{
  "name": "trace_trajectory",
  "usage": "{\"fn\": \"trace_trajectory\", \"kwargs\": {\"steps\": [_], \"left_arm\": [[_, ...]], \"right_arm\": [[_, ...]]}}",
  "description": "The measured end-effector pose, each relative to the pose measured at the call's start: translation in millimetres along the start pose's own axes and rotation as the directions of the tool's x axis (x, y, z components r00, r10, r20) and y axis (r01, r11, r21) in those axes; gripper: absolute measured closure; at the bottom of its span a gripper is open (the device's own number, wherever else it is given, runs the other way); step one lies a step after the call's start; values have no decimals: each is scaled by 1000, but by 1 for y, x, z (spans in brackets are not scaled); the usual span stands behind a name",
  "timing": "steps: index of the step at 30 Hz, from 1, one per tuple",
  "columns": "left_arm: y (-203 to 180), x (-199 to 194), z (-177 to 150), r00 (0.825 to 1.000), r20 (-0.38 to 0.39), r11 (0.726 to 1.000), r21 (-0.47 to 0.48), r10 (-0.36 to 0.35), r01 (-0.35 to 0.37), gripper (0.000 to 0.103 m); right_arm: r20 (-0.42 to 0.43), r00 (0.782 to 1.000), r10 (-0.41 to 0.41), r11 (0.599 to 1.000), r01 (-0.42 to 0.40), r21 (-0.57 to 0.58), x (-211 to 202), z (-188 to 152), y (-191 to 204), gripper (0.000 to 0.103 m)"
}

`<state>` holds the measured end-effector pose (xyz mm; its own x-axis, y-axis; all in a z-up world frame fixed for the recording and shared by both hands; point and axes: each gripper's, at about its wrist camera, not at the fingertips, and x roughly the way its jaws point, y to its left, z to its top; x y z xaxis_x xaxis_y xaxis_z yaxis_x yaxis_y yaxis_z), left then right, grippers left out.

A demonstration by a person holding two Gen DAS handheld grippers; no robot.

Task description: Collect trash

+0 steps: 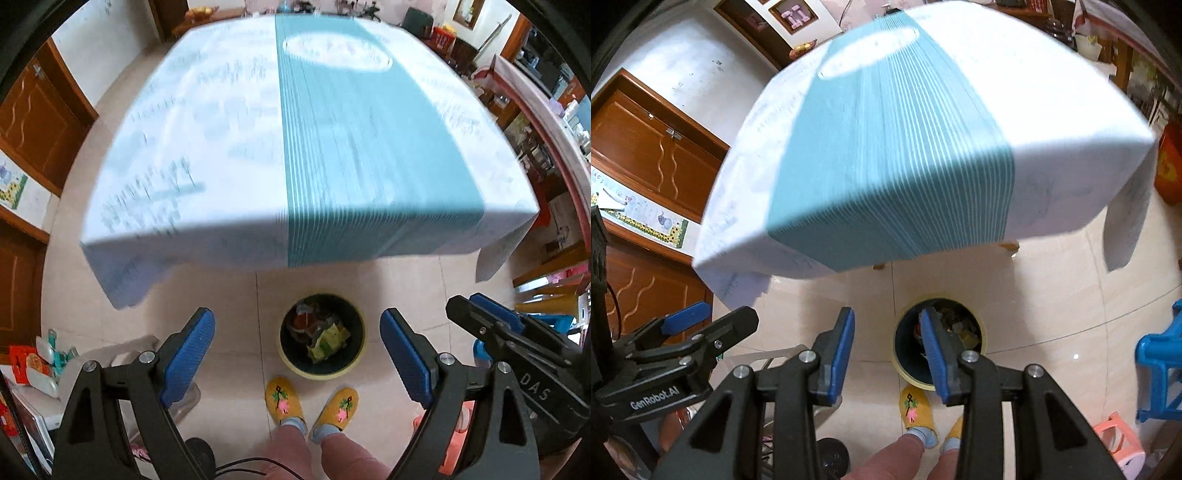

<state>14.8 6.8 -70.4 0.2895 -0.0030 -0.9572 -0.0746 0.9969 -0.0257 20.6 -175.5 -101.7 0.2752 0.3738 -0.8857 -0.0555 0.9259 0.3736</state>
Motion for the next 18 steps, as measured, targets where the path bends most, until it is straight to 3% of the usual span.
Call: {"fn": "trace_trajectory", "kwargs": {"steps": [3,10,18], "left_arm": [[-2,-26,13,999,37,1000,-2,11,-11,13],[-1,-71,34,992,122,999,-45,28,-23,13],[0,-97,45,987,155,997,-75,44,-33,13]], "right_arm": [[18,1000,3,1000,-3,-14,-25,16,13,56],[89,996,-16,999,20,-49,-75,46,35,49],[162,986,-46,995,59,-78,-109,57,51,48]]}}
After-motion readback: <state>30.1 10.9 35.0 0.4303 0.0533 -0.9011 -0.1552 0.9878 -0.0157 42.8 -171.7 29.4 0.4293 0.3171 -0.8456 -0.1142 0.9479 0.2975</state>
